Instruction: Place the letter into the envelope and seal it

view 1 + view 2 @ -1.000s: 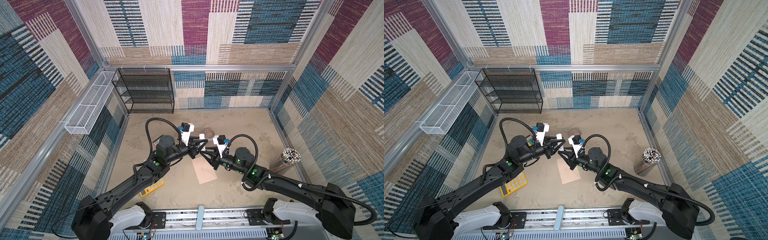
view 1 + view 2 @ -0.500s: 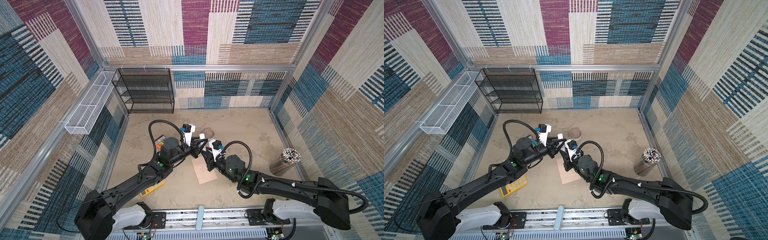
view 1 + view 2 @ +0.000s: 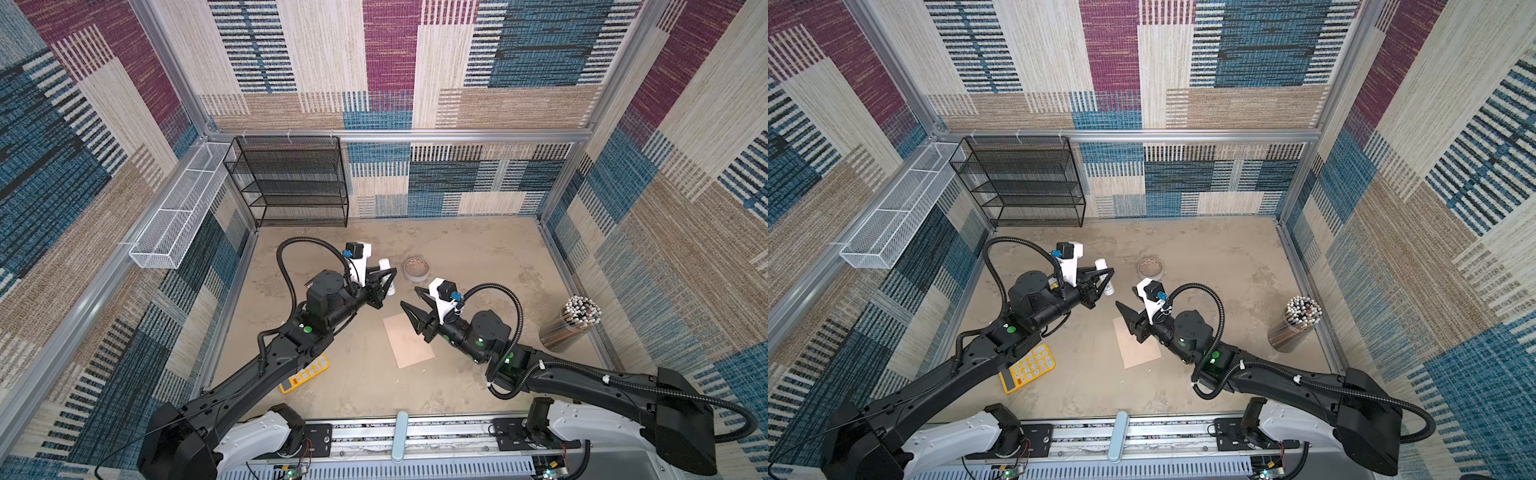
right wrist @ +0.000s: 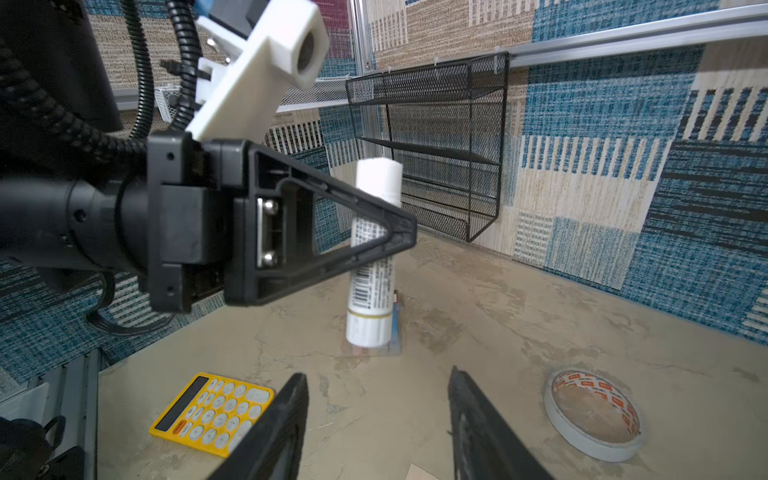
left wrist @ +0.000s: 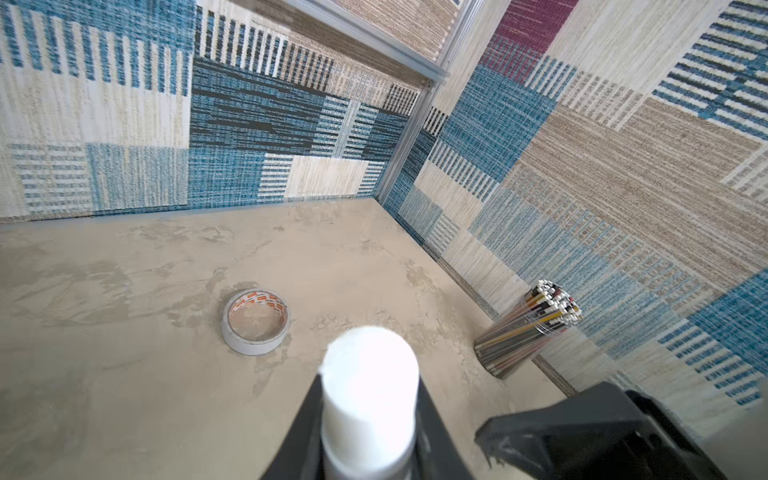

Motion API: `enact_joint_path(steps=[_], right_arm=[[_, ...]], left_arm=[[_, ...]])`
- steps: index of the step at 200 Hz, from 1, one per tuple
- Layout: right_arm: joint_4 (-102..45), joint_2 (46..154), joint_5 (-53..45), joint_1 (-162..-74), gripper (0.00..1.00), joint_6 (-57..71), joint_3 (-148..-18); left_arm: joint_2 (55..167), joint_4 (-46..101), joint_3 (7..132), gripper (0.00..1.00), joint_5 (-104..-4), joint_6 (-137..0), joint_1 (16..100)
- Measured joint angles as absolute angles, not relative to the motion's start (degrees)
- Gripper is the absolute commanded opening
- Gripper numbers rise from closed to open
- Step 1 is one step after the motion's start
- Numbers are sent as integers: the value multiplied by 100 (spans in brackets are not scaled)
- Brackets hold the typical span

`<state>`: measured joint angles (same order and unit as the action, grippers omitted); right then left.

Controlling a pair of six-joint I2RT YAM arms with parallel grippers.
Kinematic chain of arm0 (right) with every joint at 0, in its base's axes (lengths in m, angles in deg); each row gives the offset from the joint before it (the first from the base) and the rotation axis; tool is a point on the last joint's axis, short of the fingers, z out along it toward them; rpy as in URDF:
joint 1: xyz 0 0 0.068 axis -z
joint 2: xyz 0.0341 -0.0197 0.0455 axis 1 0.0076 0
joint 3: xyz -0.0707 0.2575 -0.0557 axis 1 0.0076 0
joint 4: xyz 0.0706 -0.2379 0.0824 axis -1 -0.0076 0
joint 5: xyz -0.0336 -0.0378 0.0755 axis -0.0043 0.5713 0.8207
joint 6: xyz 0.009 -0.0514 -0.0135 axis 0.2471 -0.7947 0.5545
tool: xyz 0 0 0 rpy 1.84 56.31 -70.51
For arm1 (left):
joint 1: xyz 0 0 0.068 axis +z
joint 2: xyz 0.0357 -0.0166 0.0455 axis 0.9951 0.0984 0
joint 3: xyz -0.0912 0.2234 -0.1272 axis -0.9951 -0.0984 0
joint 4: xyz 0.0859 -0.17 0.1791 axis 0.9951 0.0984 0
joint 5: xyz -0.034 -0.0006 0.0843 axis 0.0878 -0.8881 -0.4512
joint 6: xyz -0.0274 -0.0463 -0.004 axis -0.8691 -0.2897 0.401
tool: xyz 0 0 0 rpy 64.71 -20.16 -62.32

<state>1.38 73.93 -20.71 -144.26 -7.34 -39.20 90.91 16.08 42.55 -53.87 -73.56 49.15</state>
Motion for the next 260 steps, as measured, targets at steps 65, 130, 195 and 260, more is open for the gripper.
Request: enact_joint_path(steps=[65, 130, 195, 260], right_arm=[[514, 7609, 1229, -13071, 56, -268, -3863], [1482, 8341, 2960, -12807, 53, 414, -3953], [2022, 8748, 3406, -12783, 44, 829, -4187], [2075, 8879, 3579, -12783, 37, 1015, -4248]], left_arm=[[9133, 1343, 4371, 0, -3400, -7571, 5422], [9384, 460, 4231, 0, -1789, -8041, 5455], [9384, 347, 4135, 0, -1643, -8159, 5427], [9382, 283, 4104, 0, -1664, -8152, 5407]])
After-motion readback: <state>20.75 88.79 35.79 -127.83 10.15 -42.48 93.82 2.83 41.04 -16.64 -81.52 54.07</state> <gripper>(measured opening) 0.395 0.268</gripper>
